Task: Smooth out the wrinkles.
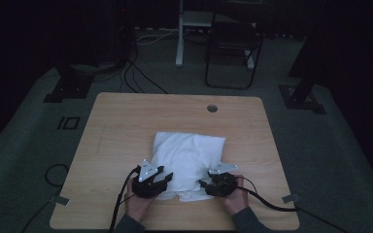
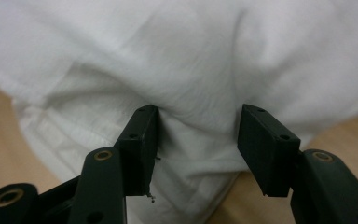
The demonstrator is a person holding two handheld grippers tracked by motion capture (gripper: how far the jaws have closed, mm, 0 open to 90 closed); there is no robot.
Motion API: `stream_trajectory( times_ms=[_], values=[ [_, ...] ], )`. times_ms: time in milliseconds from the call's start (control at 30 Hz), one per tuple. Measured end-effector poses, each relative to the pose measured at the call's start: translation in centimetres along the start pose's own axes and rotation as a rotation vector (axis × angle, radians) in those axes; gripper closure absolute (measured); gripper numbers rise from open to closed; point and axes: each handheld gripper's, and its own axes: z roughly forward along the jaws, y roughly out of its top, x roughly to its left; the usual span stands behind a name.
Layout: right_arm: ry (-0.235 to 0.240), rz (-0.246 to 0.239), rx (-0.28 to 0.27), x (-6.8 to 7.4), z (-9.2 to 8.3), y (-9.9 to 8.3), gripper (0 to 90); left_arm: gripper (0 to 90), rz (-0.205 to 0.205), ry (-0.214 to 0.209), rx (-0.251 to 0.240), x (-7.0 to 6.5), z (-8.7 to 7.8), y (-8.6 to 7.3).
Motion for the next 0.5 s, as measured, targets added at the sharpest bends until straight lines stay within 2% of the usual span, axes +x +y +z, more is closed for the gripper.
stream_trajectory(
  times_ms=[133,367,500],
  values=[
    [-0.018,0.039,-0.019,-1.2,1.1,0.9,45.9,53.5,0.01,0.038,-0.004,0.5,0.7,0.4],
    [-0.03,0.076,-0.048,-3.4,3.4,2.6,41.6,54.0,-0.004,0.103,-0.007,2.8,3.0,2.0],
    [-0.045,0.113,-0.051,-4.7,4.5,3.6,40.6,54.0,-0.009,0.124,-0.01,4.0,4.5,3.0]
  ],
)
